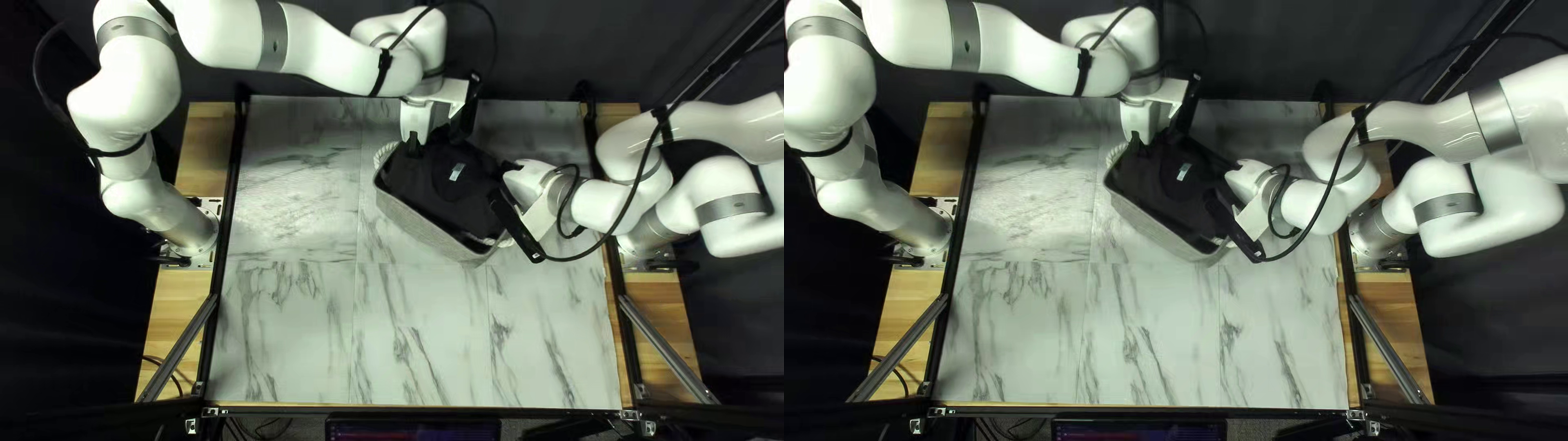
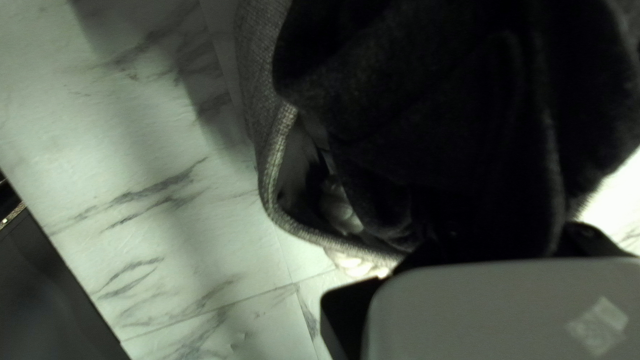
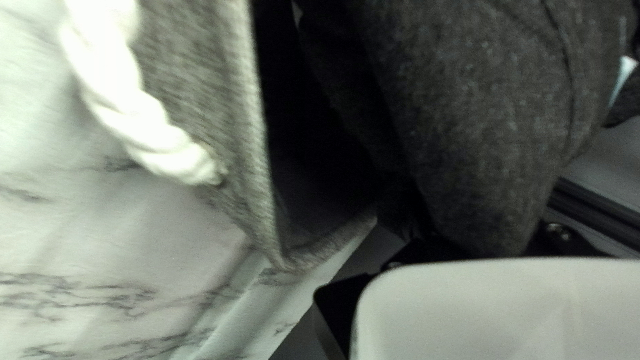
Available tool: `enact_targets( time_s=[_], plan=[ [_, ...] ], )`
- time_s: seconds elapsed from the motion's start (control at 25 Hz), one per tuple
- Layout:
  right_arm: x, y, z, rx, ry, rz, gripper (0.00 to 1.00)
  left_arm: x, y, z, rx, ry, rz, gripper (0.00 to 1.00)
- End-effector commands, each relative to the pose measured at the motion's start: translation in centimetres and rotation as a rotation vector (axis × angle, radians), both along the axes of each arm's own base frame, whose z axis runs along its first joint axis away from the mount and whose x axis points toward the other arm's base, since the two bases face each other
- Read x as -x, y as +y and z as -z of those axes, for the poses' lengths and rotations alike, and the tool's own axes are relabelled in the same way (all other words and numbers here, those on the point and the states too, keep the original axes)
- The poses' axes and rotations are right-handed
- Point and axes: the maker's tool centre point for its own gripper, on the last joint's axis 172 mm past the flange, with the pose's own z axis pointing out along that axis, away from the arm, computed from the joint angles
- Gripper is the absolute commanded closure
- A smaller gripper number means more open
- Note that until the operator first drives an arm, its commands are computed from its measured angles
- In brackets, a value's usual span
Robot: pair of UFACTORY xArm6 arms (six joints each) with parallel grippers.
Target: Pick up a folded sweatshirt and place it into a fabric basket
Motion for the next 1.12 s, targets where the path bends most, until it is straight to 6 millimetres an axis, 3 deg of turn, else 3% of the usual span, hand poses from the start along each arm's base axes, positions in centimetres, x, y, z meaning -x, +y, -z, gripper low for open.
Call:
enact_targets(
  time_s=[0.04,0.6,0.64,0.68,0.72,0.84,1.12],
  plan=[
    [-1.1,1.3,0.7,-0.022,0.019,-0.007,0.96,0.2,-0.5,0.3,0.0,0.004,-0.001,1.0],
    [0.0,0.9,3.6,-0.073,0.042,-0.005,0.98,1.0,-1.1,3.7,0.007,0.015,-0.014,1.0],
    [0.0,0.9,3.7,-0.076,0.045,-0.005,0.86,1.0,-1.1,3.8,0.007,0.015,-0.015,0.84],
    [0.1,0.9,3.8,-0.083,0.052,-0.004,0.14,1.0,-1.1,3.8,0.007,0.014,-0.015,0.23],
    [0.1,0.9,3.8,-0.086,0.055,-0.003,0.0,1.1,-1.1,3.7,0.007,0.013,-0.017,0.0],
    [0.3,1.1,3.6,-0.088,0.056,0.0,0.0,1.0,-1.2,3.0,0.006,0.009,-0.014,0.0],
    [-0.5,1.0,0.0,-0.049,0.031,0.017,0.0,1.4,-2.5,-2.1,-0.028,0.001,0.013,0.0]
  ],
)
